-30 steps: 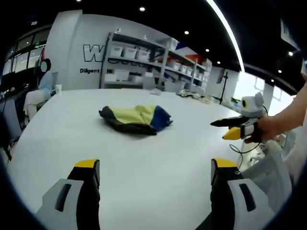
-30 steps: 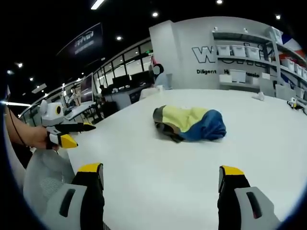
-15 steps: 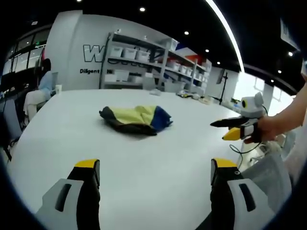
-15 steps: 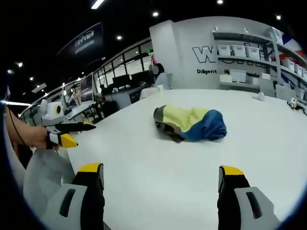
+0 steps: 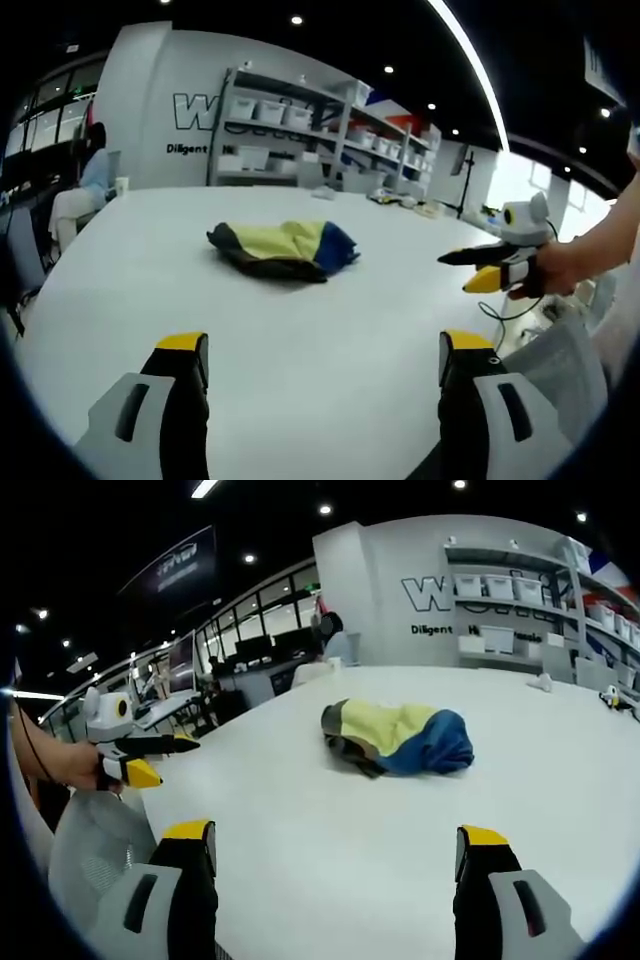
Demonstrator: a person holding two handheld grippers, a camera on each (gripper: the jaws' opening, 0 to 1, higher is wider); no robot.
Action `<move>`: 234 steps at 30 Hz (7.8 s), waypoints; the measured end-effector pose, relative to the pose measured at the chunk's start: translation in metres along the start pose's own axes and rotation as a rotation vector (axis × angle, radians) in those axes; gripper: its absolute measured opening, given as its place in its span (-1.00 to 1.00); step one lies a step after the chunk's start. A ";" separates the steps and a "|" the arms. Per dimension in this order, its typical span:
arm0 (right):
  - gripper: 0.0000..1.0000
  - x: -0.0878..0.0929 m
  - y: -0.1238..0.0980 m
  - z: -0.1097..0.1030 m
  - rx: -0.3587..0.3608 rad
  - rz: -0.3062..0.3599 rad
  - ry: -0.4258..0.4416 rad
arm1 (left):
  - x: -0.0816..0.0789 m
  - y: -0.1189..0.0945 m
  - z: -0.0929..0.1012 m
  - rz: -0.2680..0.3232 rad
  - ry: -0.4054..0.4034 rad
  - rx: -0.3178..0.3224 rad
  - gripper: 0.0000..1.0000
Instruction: Fold the garment on the visible template until the final outline fits inside the template.
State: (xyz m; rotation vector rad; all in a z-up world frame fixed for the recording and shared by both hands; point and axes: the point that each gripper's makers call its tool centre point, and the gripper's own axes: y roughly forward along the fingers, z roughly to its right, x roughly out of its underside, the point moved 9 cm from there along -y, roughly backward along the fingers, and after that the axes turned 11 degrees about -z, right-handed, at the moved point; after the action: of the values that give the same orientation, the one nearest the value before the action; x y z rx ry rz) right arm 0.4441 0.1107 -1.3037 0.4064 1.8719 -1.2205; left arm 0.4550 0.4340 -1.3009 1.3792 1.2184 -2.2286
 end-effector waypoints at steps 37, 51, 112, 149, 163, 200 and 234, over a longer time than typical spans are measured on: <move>0.91 -0.003 0.000 0.005 -0.012 -0.007 -0.006 | -0.004 0.002 0.004 -0.024 0.015 0.005 0.83; 0.79 -0.008 0.008 0.017 -0.032 -0.018 -0.023 | -0.012 0.018 0.006 -0.049 0.029 0.021 0.75; -0.61 -0.082 0.168 0.112 -0.005 -0.359 -1.080 | -0.081 0.124 -0.051 -0.132 0.165 0.051 0.24; -0.81 -0.087 0.186 0.123 -0.010 -0.402 -1.444 | -0.087 0.136 -0.063 -0.117 0.161 0.043 0.14; -1.00 -0.105 0.187 0.109 -0.046 -0.310 -1.378 | -0.090 0.136 -0.067 -0.119 0.171 0.042 0.13; -0.93 -0.099 0.188 0.119 -0.077 -0.354 -1.363 | -0.091 0.142 -0.065 -0.116 0.168 0.051 0.12; -1.00 -0.154 0.133 0.122 -0.103 -0.142 -1.030 | -0.107 0.197 -0.122 -0.299 0.629 -0.093 -0.57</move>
State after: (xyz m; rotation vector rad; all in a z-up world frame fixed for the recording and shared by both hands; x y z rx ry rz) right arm 0.6799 0.0943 -1.2813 -0.3784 1.0558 -1.0965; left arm 0.7019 0.3825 -1.3399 2.0624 1.8006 -1.9227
